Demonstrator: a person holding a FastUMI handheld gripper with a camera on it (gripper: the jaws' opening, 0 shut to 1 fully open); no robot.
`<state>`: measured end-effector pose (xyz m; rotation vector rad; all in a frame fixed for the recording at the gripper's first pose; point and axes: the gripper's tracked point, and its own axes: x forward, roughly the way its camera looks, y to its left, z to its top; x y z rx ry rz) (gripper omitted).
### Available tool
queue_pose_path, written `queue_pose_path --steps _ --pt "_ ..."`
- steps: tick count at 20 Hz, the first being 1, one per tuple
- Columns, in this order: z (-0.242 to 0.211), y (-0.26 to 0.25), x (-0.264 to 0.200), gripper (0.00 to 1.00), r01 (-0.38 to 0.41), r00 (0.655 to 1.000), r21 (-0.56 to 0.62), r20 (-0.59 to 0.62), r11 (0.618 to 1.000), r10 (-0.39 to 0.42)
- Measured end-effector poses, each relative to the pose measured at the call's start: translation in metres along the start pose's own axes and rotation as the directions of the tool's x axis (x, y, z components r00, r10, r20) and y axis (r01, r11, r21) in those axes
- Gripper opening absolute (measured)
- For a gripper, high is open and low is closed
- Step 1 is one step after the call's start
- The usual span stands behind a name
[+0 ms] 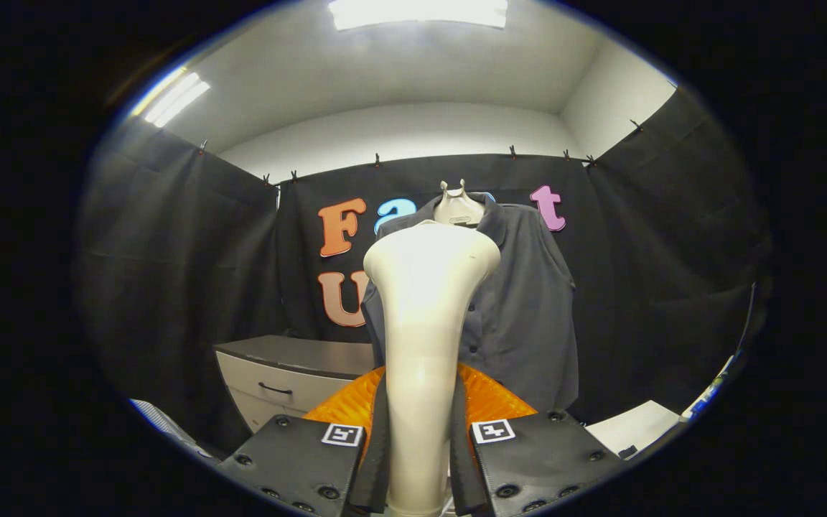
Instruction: Iron the clothes twice with a garment steamer, once on the left side and once on the right side.
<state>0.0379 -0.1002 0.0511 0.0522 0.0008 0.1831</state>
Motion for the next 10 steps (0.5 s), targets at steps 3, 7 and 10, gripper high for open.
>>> queue_pose_path --steps 3,7,10 --pt "-0.0001 -0.0019 -0.0001 0.41 0.005 1.000 0.005 0.003 1.000 -0.005" --pt "-0.0050 -0.0035 0.0019 0.41 0.012 1.000 0.012 -0.006 1.000 -0.012" --pt "-0.0057 -0.0047 0.0023 0.41 0.015 1.000 0.013 -0.010 1.000 -0.015"
